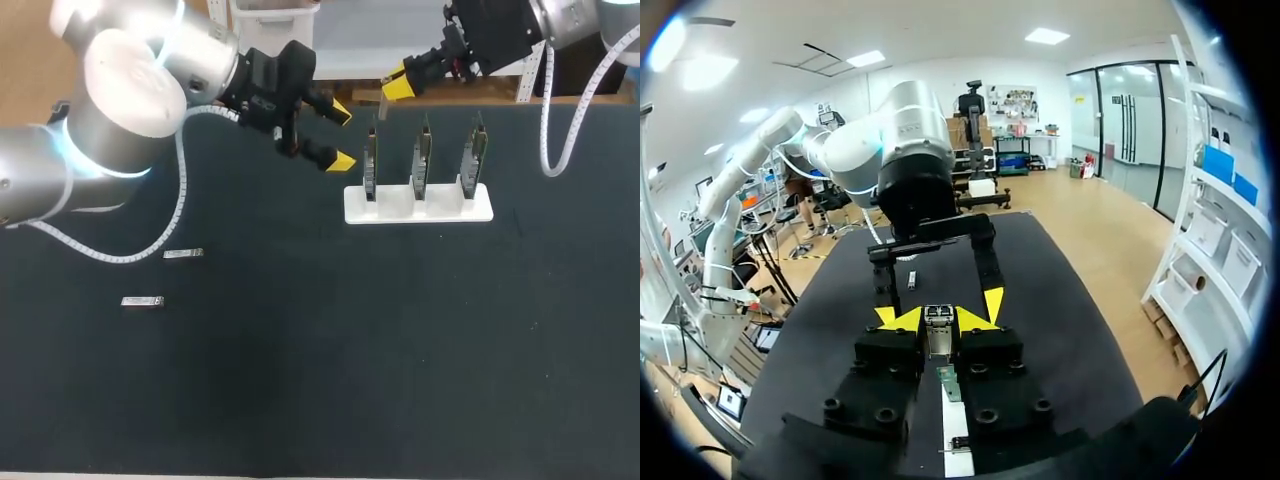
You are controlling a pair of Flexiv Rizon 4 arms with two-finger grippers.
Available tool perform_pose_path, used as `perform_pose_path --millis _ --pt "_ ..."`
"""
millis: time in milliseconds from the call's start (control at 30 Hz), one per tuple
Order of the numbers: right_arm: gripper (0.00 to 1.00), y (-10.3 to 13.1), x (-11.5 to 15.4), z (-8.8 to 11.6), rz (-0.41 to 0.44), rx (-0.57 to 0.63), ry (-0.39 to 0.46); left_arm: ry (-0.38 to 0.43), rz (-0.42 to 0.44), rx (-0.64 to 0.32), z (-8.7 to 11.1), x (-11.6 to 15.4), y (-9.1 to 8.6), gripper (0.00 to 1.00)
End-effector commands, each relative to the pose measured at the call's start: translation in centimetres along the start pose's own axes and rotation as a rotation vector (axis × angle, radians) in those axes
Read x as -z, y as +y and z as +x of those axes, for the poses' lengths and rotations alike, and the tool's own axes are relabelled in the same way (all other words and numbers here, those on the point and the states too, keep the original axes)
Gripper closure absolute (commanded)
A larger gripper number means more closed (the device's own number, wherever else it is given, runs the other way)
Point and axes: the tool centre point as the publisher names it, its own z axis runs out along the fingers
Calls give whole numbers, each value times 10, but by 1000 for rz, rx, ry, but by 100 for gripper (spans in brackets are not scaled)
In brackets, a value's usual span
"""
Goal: Pick up the optical module with the left hand, and insert it into the network port with the right hand.
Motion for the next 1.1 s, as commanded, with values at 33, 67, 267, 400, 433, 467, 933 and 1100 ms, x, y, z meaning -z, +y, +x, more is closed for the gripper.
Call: perform_pose_path --millis 33,67,267,400,433,467,933,1100 --pt "100 -1 1 0 2 1 -2 29 16 5 1 -4 8 0" --pt "100 -2 1 0 3 1 -1 32 16 5 2 -5 8 0" --pt "100 -3 1 0 1 5 -10 39 24 20 7 -7 12 0" --pt "100 -4 1 0 0 6 -9 42 30 22 9 -8 13 0" --pt "100 -5 1 0 1 6 -9 44 30 21 9 -8 14 0" --pt "100 -5 1 0 1 5 -10 45 31 21 10 -8 14 0" --pt "100 -9 0 -1 0 6 -5 63 86 -8 12 -9 14 0" --pt "100 -10 0 -1 0 5 -3 65 90 -8 11 -11 13 0"
